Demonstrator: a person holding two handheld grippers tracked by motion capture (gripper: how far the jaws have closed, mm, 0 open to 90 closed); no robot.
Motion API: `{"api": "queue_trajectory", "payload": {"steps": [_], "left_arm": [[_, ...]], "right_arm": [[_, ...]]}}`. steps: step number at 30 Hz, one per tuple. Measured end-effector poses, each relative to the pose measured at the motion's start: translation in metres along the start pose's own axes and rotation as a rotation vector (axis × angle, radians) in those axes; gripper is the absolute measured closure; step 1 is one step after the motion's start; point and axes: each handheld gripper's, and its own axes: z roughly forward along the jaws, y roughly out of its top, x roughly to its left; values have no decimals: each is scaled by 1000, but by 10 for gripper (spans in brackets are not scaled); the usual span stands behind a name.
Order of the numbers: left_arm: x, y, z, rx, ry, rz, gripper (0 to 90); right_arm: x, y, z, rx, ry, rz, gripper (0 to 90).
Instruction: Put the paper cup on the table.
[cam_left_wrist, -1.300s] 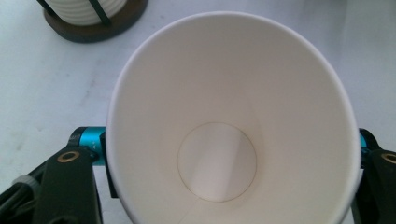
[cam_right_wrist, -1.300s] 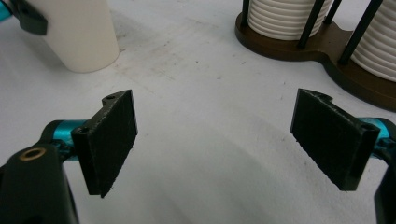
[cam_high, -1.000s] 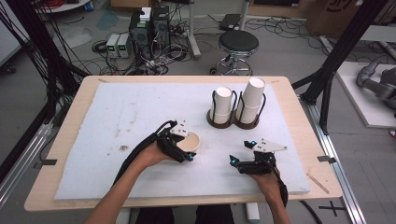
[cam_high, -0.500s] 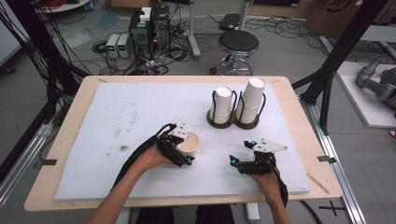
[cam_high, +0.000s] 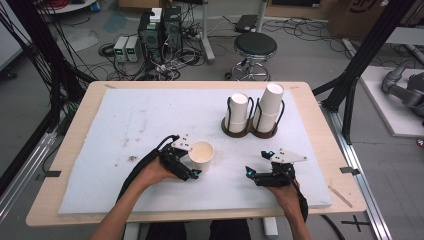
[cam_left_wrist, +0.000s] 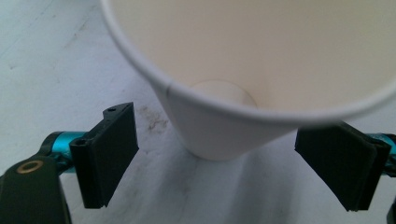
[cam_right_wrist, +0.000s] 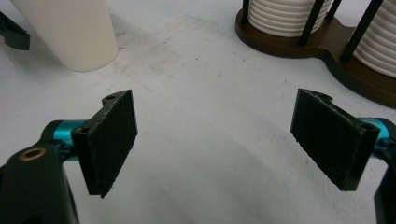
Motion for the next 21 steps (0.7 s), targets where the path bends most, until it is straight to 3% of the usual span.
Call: {"api": "queue_trajectory", "payload": {"steps": [6,15,17,21], "left_arm": [[-2,-22,-23,-60,18,-25,132],[0,-61,-69,-174,78,-59,132],[0,-69,-76,-217,73,-73,131],[0,-85,-86,-290,23,-93,131]], "right_arm": [[0,0,0,3,2,0,153],[0,0,0,6,-2,-9,153],[1,0,0,0,-8,-9,153],[3,-1,-1,-10,-14,-28,153]]}}
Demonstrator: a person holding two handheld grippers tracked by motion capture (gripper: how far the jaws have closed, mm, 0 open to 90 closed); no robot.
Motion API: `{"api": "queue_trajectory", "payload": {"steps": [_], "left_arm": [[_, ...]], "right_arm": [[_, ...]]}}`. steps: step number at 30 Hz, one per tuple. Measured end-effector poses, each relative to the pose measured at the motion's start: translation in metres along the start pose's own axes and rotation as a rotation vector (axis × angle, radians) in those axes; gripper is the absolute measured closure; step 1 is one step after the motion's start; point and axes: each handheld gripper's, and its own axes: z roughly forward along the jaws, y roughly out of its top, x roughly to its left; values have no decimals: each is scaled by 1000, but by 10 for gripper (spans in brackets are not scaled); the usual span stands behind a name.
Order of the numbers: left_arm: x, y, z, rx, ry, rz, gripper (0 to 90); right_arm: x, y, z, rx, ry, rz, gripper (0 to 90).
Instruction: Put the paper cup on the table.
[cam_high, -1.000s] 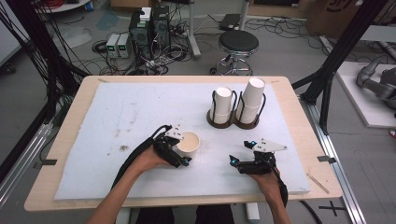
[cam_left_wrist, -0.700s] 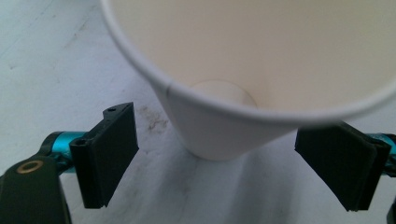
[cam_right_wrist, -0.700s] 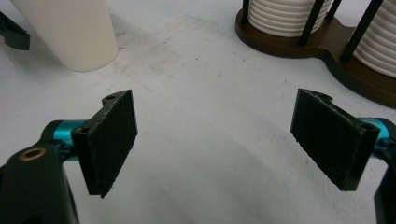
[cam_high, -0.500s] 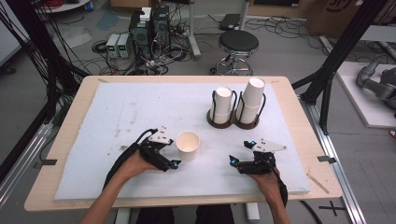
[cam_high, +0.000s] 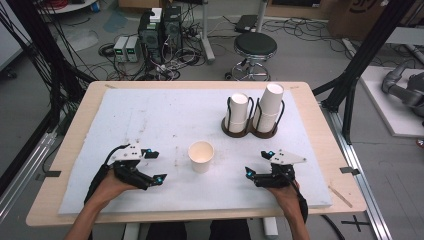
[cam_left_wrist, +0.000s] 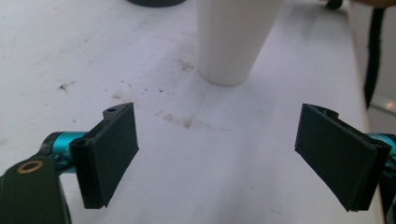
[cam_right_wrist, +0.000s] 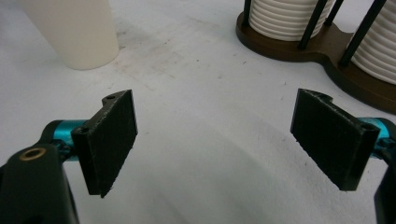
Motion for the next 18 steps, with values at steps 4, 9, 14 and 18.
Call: {"api": "queue_trajectory", "payload": {"steps": [4,9,14,18], "left_arm": [[1,-10,-10,-38,-2,-4,132],[2,-19,-18,-95,-17,-8,132],[4,-26,-23,-144,-20,-33,131],[5,-34,-25,-164,-13,-33,132]], "right_arm": [[0,-1,-1,-10,7,-3,153],[1,-1,-2,-17,9,-11,152],[2,0,0,0,10,-16,153],[1,-1,-1,-6,16,-9,153]]}}
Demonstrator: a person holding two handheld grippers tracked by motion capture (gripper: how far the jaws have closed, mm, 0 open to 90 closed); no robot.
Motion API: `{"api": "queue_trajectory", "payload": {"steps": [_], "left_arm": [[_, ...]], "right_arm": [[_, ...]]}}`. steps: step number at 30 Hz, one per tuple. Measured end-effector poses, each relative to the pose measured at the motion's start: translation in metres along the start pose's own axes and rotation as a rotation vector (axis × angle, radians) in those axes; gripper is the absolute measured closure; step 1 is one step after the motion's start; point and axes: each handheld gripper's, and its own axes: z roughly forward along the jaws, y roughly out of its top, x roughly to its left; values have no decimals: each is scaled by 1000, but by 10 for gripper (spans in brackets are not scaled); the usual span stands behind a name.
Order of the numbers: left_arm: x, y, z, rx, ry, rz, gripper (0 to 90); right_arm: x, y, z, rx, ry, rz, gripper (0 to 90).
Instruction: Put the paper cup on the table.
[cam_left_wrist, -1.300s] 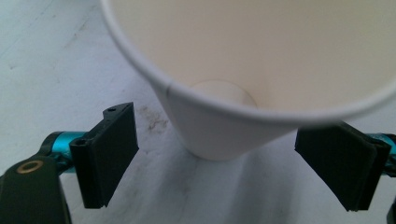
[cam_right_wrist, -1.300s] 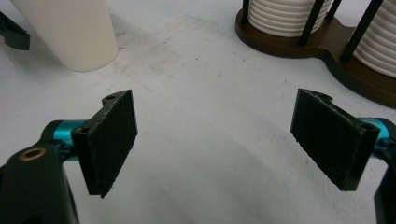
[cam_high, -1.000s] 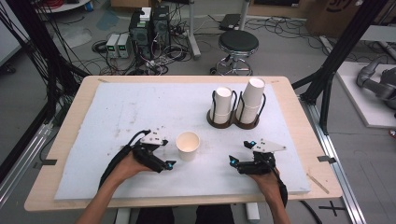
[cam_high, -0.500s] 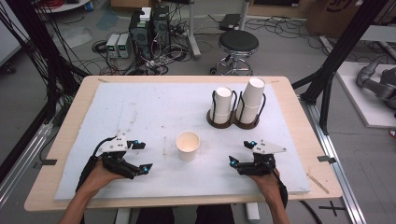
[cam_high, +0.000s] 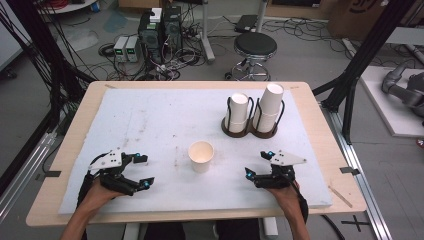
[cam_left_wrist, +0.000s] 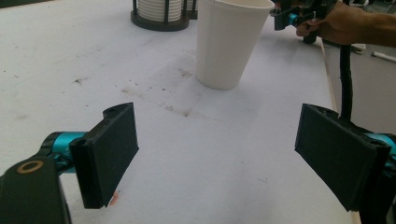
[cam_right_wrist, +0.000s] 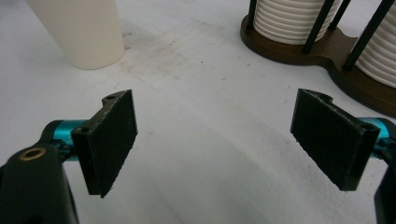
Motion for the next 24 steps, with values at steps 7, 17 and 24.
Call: {"api": "queue_trajectory", "payload": {"steps": [7,17,24], "left_arm": [[0,-4,-7,-82,23,-13,131],[-1,-4,-6,-75,30,-10,134],[-1,-4,-7,-79,27,1,137]], "right_arm": [[0,0,0,-5,7,-11,153],[1,0,0,-2,4,-25,153],[2,0,0,-2,3,-32,153]]}}
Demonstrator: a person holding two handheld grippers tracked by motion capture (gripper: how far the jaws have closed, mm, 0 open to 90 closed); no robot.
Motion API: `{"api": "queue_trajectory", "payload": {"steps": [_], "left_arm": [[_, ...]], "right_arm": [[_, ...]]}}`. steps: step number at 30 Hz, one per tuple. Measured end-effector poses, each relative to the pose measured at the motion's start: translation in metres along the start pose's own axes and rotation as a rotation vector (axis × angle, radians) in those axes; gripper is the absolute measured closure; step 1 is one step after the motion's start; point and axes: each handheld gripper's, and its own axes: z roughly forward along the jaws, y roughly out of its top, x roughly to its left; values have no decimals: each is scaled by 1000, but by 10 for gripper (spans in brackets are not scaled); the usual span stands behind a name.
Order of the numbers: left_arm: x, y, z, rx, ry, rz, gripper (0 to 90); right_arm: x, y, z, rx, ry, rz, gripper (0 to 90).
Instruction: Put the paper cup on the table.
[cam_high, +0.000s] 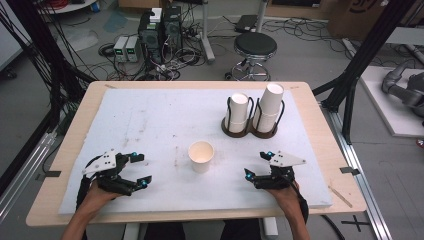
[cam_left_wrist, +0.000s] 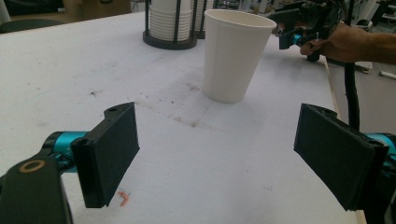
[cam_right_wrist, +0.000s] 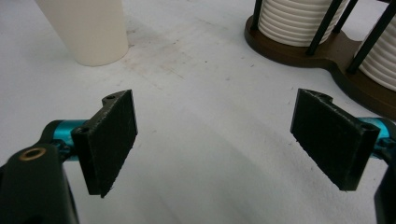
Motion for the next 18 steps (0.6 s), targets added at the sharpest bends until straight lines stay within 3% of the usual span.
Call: {"api": "queue_trajectory", "payload": {"steps": [18], "left_arm": [[-2,0,0,2,2,18,138]], "right_arm": [[1,0,0,-3,13,-21,153]]}}
